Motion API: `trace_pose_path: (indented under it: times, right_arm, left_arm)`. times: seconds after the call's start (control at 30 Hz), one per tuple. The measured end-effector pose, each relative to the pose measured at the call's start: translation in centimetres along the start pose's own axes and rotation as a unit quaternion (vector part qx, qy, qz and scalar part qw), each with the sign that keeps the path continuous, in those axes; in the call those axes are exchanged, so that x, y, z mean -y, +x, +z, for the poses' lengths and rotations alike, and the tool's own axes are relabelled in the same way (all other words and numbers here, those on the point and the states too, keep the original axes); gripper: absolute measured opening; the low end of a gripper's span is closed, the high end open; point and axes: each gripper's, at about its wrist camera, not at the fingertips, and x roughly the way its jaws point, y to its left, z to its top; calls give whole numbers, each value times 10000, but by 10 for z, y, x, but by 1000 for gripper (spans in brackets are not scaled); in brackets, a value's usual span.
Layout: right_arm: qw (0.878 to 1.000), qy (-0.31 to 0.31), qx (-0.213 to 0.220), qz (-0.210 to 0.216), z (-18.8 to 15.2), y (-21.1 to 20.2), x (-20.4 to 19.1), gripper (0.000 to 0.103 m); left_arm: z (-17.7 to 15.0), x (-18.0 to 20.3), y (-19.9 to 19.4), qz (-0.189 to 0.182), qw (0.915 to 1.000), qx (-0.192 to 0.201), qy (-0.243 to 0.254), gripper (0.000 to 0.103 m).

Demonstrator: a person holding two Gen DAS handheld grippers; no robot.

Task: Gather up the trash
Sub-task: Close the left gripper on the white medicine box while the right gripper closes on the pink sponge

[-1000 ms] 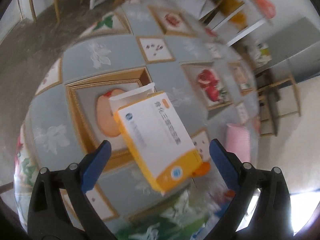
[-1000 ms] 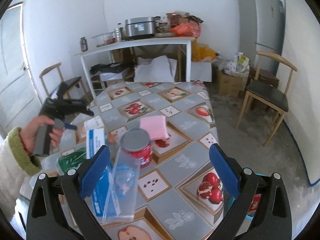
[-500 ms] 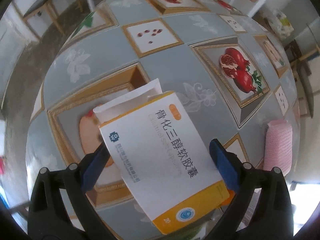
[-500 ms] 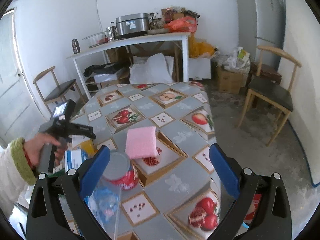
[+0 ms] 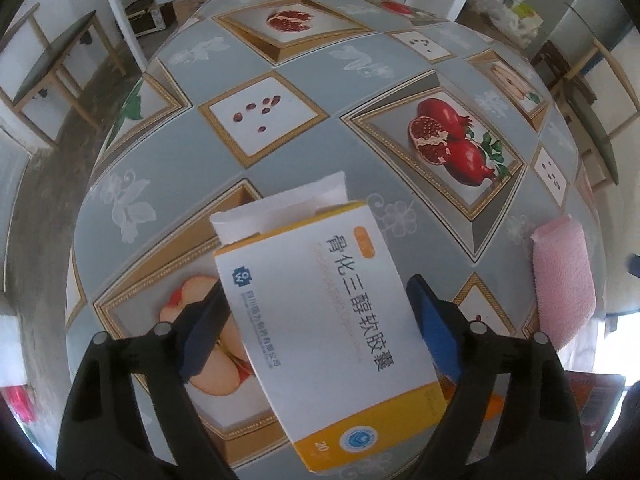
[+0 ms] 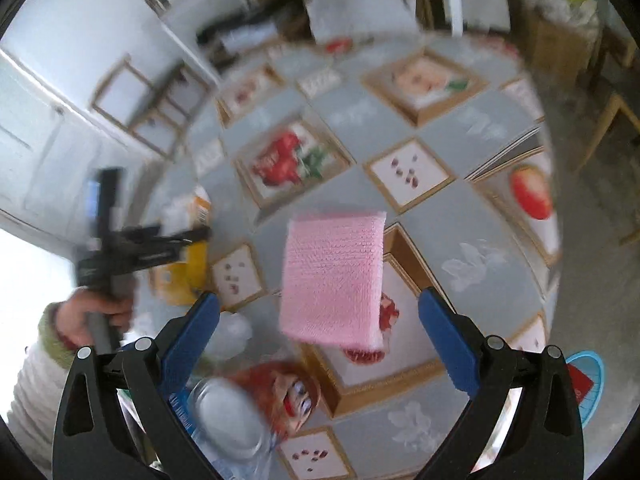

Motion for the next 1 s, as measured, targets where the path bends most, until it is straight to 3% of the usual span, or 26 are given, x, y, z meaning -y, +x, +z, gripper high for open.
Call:
trace_pose_path:
  times: [0.2, 0.47, 0.67, 0.77, 1.0]
  right_arm:
    - [9976, 13, -584, -368, 24, 51, -5, 96]
    - [9924, -308, -864, -817, 28, 84, -21, 96]
    - [9884, -602, -738, -1186, 30, 91, -32, 96]
    - [9850, -701, -625, -1449, 29, 89, -35, 84]
    - [9880, -523, -300, -1422, 23, 68, -20, 80]
  left_arm:
    - [0, -3, -1, -88, 9999, 41, 53, 77]
    - [-3, -8, -4, -202, 9997, 102, -14, 76]
    - [-4, -13, -9, -357, 9990, 184, -191, 75]
    - [-7, -17, -14, -425, 9984, 256, -271, 75]
    - [-12, -25, -36, -555, 9959, 560, -436, 74]
